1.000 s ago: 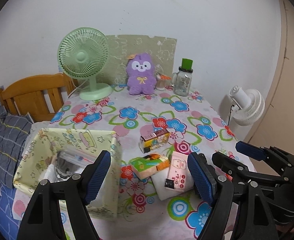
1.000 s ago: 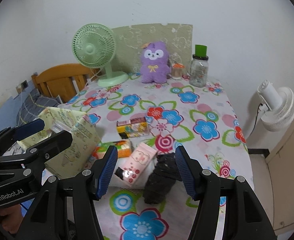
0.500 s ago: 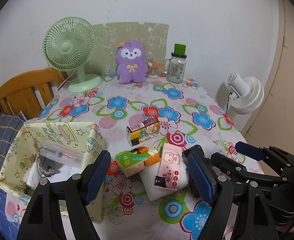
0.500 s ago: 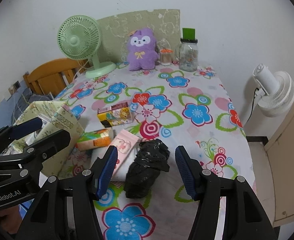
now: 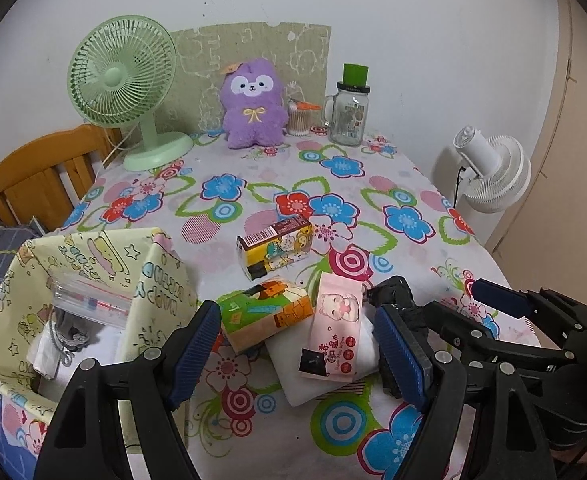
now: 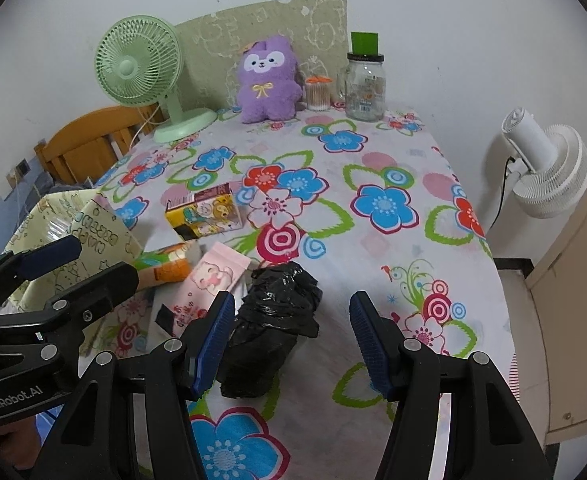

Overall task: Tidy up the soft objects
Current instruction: 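Lower the right tool onto the black plastic bag and close it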

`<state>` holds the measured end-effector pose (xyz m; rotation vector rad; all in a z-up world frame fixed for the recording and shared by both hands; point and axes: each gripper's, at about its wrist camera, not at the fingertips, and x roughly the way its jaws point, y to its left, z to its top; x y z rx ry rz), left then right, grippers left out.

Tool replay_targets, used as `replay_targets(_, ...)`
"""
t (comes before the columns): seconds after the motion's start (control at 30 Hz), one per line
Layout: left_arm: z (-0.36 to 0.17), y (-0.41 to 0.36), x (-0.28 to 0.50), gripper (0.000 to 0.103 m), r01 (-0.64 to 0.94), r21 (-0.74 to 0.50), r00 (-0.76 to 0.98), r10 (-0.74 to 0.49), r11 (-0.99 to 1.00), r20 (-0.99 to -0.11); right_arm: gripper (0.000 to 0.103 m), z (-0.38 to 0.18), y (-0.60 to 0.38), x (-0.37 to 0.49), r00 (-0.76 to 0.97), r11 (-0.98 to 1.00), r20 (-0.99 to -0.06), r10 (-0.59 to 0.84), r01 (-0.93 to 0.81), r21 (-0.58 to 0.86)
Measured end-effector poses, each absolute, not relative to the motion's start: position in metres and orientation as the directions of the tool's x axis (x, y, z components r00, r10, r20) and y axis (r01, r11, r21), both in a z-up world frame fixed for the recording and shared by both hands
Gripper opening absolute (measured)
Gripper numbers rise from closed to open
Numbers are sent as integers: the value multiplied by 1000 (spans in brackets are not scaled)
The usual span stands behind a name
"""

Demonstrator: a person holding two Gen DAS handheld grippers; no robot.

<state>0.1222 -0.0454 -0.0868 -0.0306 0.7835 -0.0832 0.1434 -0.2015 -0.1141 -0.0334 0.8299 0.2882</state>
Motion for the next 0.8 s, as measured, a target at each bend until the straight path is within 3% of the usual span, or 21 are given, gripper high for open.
replay_targets(0.8,-119,-47,147,81,64,-78,641,-101,995,-761,63,-147,-204,167,586,963,-776,232,-253,96)
